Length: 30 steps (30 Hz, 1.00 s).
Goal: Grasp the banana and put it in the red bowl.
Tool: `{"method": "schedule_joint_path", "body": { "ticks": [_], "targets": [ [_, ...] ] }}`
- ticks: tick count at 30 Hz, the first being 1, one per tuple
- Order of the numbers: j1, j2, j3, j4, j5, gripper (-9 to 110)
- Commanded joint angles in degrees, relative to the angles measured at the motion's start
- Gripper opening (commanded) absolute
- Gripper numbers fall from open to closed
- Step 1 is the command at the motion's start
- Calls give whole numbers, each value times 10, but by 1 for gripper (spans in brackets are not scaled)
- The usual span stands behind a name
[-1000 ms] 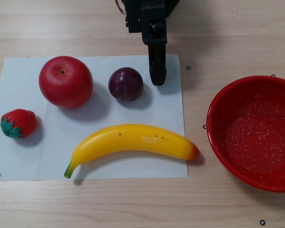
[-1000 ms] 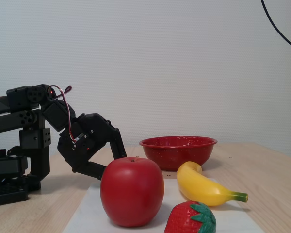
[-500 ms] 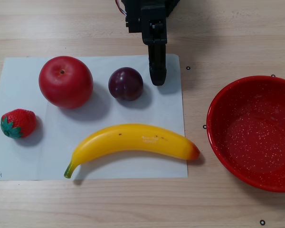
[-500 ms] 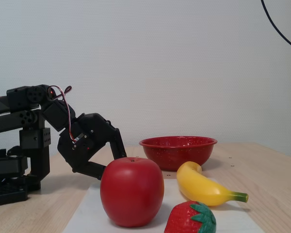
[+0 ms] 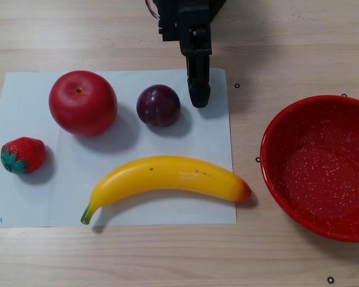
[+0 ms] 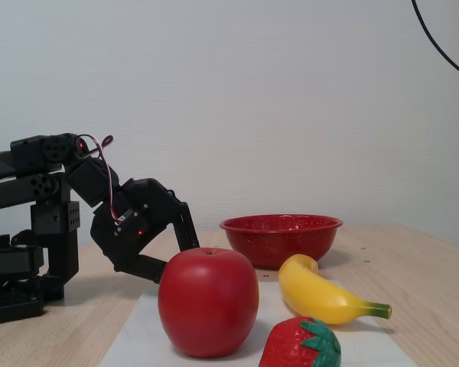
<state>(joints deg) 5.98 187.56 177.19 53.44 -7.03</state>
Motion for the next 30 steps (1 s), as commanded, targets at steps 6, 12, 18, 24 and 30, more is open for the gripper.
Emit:
{"method": "schedule_joint_path", "body": {
  "ticks": [6,12,18,24,30],
  "targets": [
    [7,-84,-124,37,10,0],
    [4,-168,-245,101,15,0],
    [-2,-259,-382,185,5,0],
    [-18,-365,-518,239,12,0],
    [-35,-475,-655,287,50,0]
  ]
}}
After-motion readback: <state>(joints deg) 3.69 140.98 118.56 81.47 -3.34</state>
